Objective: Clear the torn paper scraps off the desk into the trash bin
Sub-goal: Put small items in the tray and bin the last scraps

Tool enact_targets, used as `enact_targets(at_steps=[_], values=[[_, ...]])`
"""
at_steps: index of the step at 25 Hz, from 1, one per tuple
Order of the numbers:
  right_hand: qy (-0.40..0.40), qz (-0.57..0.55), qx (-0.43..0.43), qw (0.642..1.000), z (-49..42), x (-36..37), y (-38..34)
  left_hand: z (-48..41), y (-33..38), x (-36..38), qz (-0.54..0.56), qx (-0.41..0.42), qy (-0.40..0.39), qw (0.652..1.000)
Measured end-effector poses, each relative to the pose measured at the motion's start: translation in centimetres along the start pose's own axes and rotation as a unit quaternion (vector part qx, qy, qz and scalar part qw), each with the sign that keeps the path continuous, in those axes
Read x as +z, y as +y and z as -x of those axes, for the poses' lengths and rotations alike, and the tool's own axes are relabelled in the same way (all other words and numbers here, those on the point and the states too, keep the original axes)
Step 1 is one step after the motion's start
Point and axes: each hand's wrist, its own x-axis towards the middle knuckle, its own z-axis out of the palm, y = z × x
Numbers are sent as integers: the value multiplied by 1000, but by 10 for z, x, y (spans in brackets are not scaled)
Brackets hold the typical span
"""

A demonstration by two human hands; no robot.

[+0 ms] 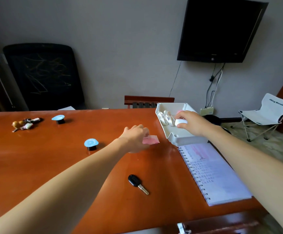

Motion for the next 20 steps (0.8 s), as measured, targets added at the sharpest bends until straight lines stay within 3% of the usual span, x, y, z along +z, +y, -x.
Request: enact_targets(at_steps=[5,20], values=[[0,-5,13,1000,-14,3,24,-45,14,-15,-19,3,78,997],[-39,0,72,997,-56,35,81,-152,52,28,-6,23,53,998]])
